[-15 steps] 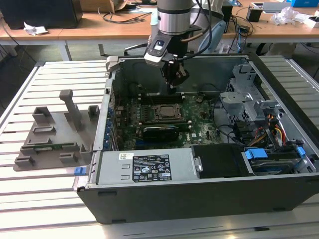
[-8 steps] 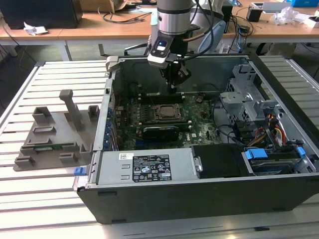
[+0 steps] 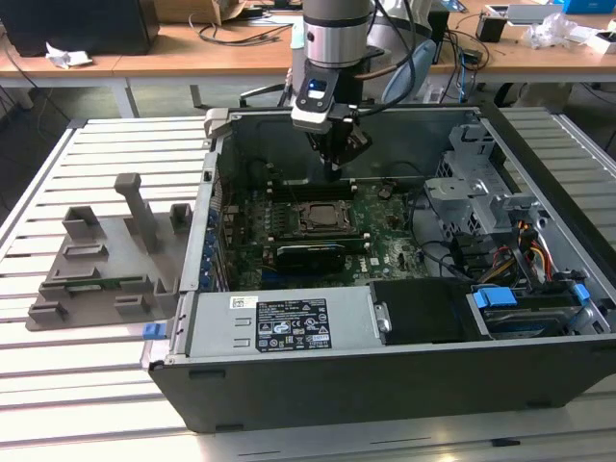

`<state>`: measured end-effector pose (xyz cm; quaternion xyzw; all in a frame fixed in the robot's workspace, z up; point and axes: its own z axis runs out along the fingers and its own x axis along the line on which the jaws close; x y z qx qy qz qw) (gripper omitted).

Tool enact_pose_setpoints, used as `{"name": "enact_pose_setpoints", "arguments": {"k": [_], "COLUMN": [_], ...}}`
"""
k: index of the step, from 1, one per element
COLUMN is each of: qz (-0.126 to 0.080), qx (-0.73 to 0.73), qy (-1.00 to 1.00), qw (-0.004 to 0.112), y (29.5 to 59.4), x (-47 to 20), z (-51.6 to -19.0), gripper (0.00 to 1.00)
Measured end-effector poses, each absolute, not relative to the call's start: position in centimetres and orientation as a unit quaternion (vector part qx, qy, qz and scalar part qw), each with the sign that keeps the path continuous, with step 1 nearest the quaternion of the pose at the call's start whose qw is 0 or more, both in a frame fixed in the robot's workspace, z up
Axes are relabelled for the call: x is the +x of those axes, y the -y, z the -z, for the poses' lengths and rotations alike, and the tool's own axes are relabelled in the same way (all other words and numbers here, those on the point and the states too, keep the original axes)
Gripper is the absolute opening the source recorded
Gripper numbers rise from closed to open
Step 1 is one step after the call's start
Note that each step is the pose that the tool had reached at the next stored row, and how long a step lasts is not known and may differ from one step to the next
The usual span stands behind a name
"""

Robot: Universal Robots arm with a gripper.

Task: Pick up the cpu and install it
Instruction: 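Install the first cpu locking lever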

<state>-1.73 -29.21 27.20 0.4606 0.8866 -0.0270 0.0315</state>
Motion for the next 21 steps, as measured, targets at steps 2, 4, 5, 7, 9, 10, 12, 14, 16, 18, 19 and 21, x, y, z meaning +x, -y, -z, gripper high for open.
{"name": "enact_pose_setpoints", "arguments": {"k": [2,4,5,7,9,10,12,14,16,18,19,21], "qz": [0.027,0.026,0.026,0.026,0.026,0.026,0.025,0.025,0.024,0.024,0.024,0.023], "qx": [0.451,0.444,0.441,0.435,0.424,0.418,0.41,0.403,0.391,0.376,0.37,0.357], "qy": [-0.891,-0.895,-0.896,-0.899,-0.905,-0.907,-0.911,-0.914,-0.919,-0.926,-0.928,-0.933], "qw": [0.032,0.032,0.032,0.032,0.033,0.033,0.033,0.033,0.033,0.034,0.034,0.034], "y": [29.22,29.22,29.22,29.22,29.21,29.22,29.22,29.22,29.21,29.22,29.22,29.22], "x": [-1.73,-1.73,-1.73,-1.73,-1.73,-1.73,-1.73,-1.73,-1.73,-1.73,-1.73,-1.73], "z": [-27.2,-27.2,-27.2,-27.2,-27.2,-27.21,-27.2,-27.2,-27.2,-27.2,-27.21,-27.2], "gripper": [0.11,0.11,0.11,0.11,0.11,0.11,0.11,0.11,0.11,0.11,0.11,0.11]}}
